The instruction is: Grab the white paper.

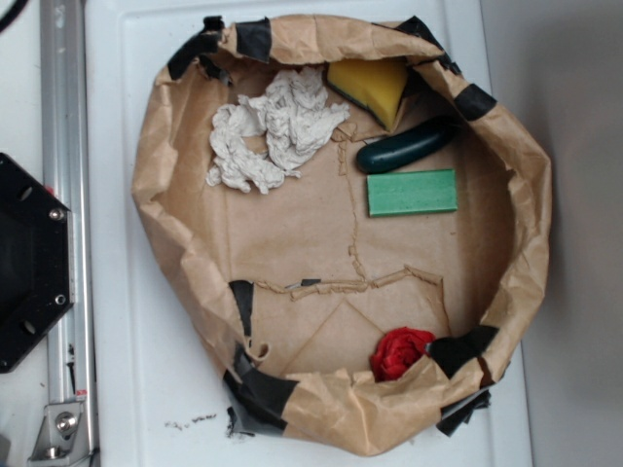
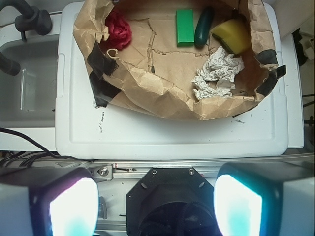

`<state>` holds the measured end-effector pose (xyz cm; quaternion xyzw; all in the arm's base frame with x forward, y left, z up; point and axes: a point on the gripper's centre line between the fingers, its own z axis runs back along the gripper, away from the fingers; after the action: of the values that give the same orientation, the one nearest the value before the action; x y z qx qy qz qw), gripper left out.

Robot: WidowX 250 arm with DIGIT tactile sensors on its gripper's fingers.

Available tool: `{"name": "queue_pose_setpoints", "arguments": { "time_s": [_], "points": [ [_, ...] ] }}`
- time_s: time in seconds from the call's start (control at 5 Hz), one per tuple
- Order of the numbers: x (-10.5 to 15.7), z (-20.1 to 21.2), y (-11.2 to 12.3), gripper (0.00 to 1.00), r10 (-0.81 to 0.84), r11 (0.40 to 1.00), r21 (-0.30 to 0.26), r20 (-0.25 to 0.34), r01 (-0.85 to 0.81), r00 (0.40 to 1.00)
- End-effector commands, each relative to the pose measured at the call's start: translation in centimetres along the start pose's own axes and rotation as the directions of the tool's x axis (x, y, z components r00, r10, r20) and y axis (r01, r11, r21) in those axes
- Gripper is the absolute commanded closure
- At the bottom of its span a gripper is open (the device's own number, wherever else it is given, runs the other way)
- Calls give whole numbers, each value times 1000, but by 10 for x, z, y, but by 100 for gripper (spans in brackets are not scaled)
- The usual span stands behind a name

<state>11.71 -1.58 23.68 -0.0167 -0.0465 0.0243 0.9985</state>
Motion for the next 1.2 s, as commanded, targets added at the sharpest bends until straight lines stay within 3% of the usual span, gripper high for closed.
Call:
{"name": "queue_pose_setpoints", "arguments": {
  "time_s": [0.0,0.2,0.4,0.6,0.8,1.0],
  "points": [
    [0,0,0,0,0,1000,0,0,0,1000],
    [44,-39,5,0,-13,999,51,-22,14,1000],
    [77,-63,4,0,-66,995,76,3,65,998],
    [107,-116,24,0,-109,988,101,-66,115,992],
    [110,-150,58,0,-98,986,119,-134,114,986],
    [110,-150,58,0,-98,986,119,-134,114,986]
  ]
}}
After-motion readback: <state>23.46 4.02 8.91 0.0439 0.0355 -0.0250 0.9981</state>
